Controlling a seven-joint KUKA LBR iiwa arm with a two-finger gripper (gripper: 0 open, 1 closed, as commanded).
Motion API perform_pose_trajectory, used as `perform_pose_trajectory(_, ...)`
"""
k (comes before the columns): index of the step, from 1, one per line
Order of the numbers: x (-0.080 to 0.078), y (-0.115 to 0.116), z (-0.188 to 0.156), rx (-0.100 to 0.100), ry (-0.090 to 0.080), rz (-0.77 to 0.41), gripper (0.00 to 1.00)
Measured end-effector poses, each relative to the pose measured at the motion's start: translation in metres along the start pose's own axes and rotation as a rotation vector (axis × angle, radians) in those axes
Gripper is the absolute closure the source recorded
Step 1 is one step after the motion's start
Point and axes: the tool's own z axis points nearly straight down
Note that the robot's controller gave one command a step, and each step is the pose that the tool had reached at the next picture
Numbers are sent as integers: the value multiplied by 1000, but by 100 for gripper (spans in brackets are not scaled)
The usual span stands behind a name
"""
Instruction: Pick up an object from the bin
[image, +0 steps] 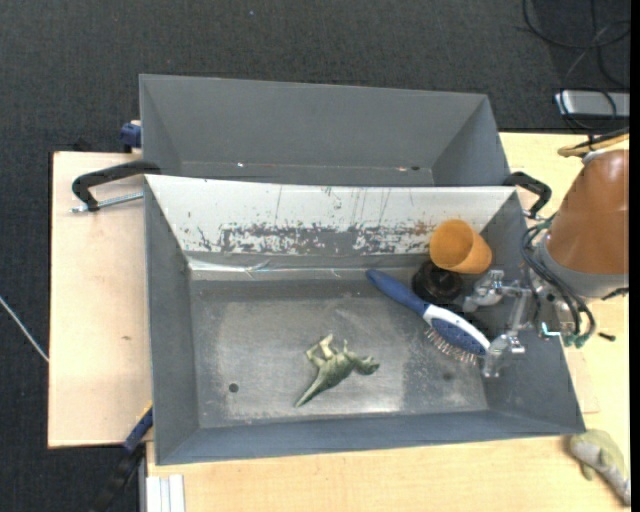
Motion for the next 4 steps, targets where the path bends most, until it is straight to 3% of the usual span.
perform_pose_trajectory(1, -29, 2, -42, 5, -14, -339, 0)
perform_pose_trajectory(2, -15, 24, 45, 4, -20, -94, 0)
perform_pose_trajectory(3, -14, 24, 47, 4, -17, -93, 100)
perform_pose_trajectory(4, -42, 4, -68, 6, -19, -136, 100)
